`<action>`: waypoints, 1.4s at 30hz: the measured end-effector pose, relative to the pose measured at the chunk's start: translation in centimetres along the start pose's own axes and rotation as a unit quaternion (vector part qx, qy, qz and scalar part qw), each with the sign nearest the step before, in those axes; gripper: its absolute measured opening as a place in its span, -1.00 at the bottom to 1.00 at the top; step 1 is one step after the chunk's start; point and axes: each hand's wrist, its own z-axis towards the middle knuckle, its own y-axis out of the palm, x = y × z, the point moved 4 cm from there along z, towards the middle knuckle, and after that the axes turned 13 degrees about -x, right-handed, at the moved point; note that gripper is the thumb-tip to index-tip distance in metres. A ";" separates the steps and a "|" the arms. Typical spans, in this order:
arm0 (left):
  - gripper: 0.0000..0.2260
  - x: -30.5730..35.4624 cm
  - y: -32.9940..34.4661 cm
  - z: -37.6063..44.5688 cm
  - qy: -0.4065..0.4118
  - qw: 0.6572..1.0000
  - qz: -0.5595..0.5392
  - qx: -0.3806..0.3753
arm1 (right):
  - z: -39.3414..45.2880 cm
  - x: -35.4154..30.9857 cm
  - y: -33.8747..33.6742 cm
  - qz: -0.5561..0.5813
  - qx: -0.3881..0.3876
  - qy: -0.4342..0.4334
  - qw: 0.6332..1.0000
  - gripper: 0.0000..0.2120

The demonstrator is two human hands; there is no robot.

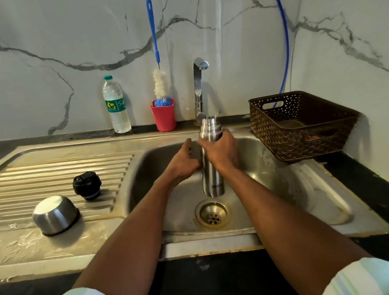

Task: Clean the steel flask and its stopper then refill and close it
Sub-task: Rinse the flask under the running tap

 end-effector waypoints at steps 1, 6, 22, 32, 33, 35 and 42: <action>-0.09 -0.1 -0.1 0.1 -0.002 1.000 0.000 -0.002 | 0.0 -0.4 -0.2 0.015 0.024 -0.027 0.999 -0.52; -0.11 0.1 0.1 0.0 -0.003 1.000 0.005 -0.003 | -0.1 0.4 0.4 -0.021 -0.031 0.015 0.999 -0.56; -0.10 0.4 0.2 -0.2 0.001 1.000 0.008 -0.011 | -0.1 -0.3 0.4 -0.021 0.011 -0.020 1.000 -0.50; -0.13 0.4 0.1 -0.5 0.003 1.000 0.006 -0.011 | -0.1 -0.7 0.2 -0.022 0.027 -0.038 0.999 -0.46; -0.24 0.7 0.3 -0.6 0.009 1.000 0.007 -0.011 | -0.1 -0.2 0.4 -0.034 0.003 -0.014 0.999 -0.49; -0.38 1.0 0.5 -0.8 0.019 1.000 0.011 -0.013 | -0.1 0.1 0.4 -0.048 -0.010 0.006 0.999 -0.52; -0.48 0.9 0.5 -0.8 0.026 0.999 0.015 -0.015 | -0.4 0.2 0.5 -0.046 -0.038 0.023 0.998 -0.57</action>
